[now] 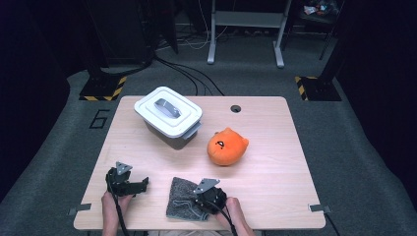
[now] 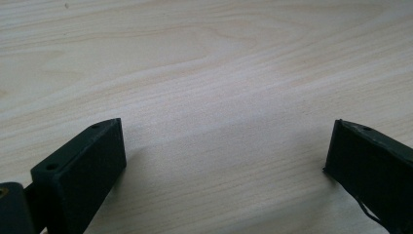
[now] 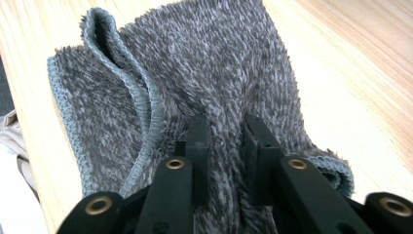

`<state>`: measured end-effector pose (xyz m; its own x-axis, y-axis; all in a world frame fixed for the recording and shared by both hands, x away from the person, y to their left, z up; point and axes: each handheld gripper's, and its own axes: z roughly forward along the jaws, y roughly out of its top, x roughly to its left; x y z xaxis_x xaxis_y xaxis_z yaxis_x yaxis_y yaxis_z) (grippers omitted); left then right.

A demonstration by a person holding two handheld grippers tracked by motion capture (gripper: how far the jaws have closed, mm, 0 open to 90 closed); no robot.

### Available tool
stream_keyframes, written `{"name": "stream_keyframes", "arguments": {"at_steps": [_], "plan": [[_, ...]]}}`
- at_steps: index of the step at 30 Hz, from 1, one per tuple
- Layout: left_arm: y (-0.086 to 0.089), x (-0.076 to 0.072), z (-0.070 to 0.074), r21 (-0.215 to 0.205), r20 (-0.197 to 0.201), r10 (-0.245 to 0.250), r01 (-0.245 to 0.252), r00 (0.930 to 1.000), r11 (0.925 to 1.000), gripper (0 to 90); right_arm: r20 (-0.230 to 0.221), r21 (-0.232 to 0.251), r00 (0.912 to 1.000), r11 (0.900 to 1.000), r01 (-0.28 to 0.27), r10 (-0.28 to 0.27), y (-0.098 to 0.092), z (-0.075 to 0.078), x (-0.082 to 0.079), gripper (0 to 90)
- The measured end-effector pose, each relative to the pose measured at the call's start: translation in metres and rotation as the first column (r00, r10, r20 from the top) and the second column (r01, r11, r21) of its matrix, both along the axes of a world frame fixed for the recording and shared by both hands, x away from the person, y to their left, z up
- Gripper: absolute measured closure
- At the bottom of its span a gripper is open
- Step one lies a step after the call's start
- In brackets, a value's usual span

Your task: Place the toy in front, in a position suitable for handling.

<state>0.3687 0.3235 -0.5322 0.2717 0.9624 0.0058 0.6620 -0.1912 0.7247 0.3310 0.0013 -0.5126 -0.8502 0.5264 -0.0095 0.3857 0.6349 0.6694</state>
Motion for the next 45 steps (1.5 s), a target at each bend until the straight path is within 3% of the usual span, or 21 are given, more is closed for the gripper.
{"name": "stream_keyframes", "arguments": {"at_steps": [7,22,42,45], "plan": [[0.0,0.0,0.0,0.0,0.0,0.0,0.0,1.0,1.0,0.8,-0.007,0.026,1.0,1.0,0.003,-0.003,-0.004,0.002,-0.001,75.7],[0.0,0.0,0.0,0.0,0.0,0.0,0.0,1.0,1.0,0.8,0.031,0.109,0.998,0.993,0.052,-0.056,-0.027,0.02,-0.001,75.7],[0.0,0.0,0.0,0.0,0.0,0.001,-0.001,1.0,1.0,0.7,0.027,0.093,0.9914,0.988,0.125,-0.128,-0.063,0.025,-0.001,75.5],[0.0,0.0,0.0,-0.001,0.0,0.0,0.0,1.0,1.0,0.8,0.023,0.103,0.9878,0.983,0.151,-0.154,-0.069,0.025,-0.002,75.5]]}}
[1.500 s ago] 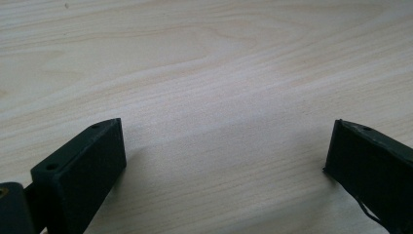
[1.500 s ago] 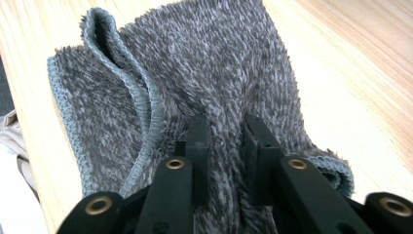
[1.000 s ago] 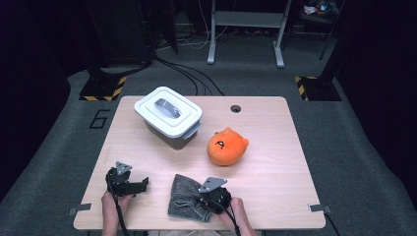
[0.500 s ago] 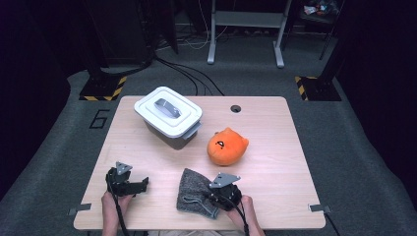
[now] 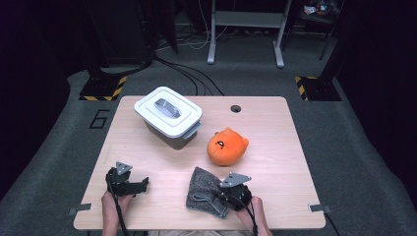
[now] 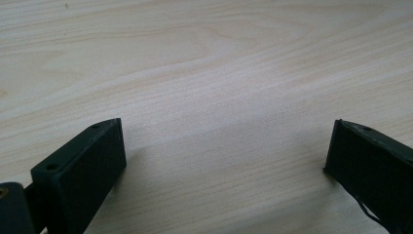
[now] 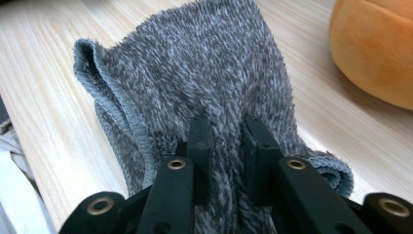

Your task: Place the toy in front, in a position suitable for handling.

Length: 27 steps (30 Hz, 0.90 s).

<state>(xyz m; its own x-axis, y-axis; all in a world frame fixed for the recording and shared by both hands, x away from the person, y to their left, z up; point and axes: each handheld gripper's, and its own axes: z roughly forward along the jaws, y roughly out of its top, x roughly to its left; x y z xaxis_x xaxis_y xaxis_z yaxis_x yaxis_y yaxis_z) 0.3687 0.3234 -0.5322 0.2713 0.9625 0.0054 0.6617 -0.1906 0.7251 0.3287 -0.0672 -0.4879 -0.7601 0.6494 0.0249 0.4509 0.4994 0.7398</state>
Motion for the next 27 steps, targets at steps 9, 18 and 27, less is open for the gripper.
{"name": "stream_keyframes", "arguments": {"at_steps": [9,18,27], "plan": [[0.0,0.0,0.0,0.001,-0.001,0.0,0.0,1.0,1.0,0.8,-0.001,-0.009,0.9991,0.999,0.041,-0.041,-0.017,0.001,-0.005,75.4],[0.0,0.0,0.0,0.0,-0.001,0.0,0.0,1.0,1.0,0.7,0.002,-0.02,0.9959,0.996,0.091,-0.091,-0.041,0.001,-0.009,75.4],[0.0,0.0,0.0,0.001,0.0,0.0,0.0,1.0,1.0,0.7,-0.005,-0.02,0.9889,0.989,0.148,-0.149,-0.061,0.0,-0.013,75.4]]}}
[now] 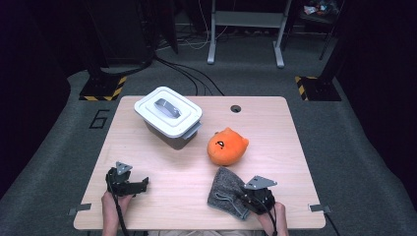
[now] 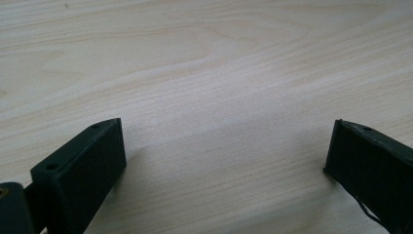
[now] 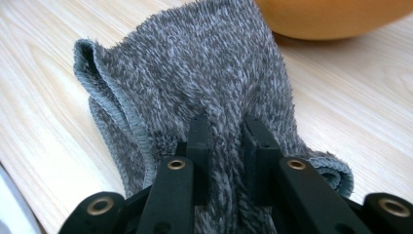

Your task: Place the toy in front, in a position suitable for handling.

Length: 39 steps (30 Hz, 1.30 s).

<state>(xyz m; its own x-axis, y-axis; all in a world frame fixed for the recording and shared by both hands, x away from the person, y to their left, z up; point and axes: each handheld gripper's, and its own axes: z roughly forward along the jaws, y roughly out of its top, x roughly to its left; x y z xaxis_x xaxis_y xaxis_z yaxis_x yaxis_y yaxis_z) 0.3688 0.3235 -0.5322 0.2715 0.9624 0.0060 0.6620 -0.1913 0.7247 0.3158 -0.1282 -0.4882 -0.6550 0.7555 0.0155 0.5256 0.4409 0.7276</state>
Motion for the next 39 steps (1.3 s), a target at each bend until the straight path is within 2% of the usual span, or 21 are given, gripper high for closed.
{"name": "stream_keyframes", "arguments": {"at_steps": [10,20,30,32,39], "plan": [[0.0,0.0,0.0,0.0,0.003,0.0,0.0,1.0,1.0,0.8,-0.002,0.004,0.9975,0.998,0.07,-0.07,-0.026,-0.002,-0.002,75.3],[0.0,0.0,0.0,0.0,0.004,0.0,0.0,1.0,1.0,0.7,0.019,0.004,0.9887,0.989,0.149,-0.149,-0.05,-0.002,0.001,75.4],[0.0,0.0,0.0,0.001,0.003,0.0,0.0,1.0,1.0,0.7,0.023,0.022,0.9711,0.971,0.237,-0.238,-0.076,-0.002,0.007,75.3],[0.0,0.0,0.0,0.0,0.002,0.001,-0.001,1.0,1.0,0.7,0.021,0.028,0.9652,0.965,0.26,-0.261,-0.08,-0.001,0.007,75.3],[0.0,0.0,0.0,-0.001,0.001,0.001,-0.001,1.0,1.0,0.8,0.034,0.035,0.9527,0.953,0.301,-0.302,-0.093,0.003,0.012,75.3]]}}
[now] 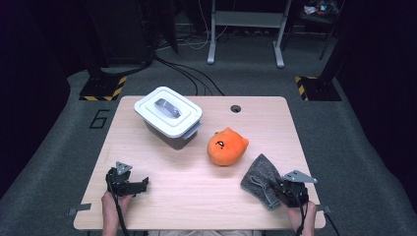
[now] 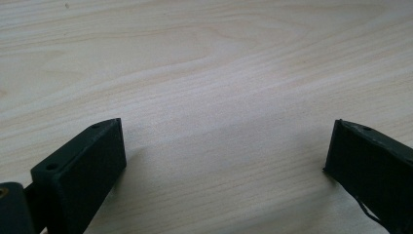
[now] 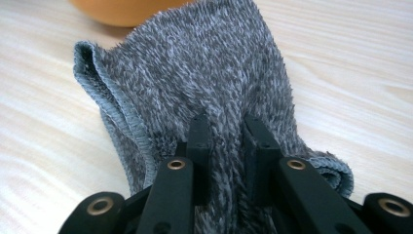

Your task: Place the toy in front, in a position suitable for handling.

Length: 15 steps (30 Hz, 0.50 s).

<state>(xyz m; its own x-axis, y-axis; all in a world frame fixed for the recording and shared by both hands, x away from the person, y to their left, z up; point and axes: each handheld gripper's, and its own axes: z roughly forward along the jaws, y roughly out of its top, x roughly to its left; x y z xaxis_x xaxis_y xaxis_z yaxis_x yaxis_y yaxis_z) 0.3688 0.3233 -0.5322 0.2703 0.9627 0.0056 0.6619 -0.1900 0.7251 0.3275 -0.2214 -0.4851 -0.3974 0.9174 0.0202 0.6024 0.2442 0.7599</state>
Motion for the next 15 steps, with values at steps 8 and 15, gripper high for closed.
{"name": "stream_keyframes", "arguments": {"at_steps": [8,15], "plan": [[0.0,0.0,0.0,0.0,0.001,0.0,0.0,1.0,1.0,0.8,0.01,-0.008,0.9991,0.999,0.042,-0.041,-0.012,0.001,0.007,75.3],[0.0,0.0,0.0,0.001,0.003,-0.001,0.001,1.0,1.0,0.8,0.02,-0.008,0.9973,0.997,0.071,-0.071,-0.019,0.003,0.015,75.3]]}}
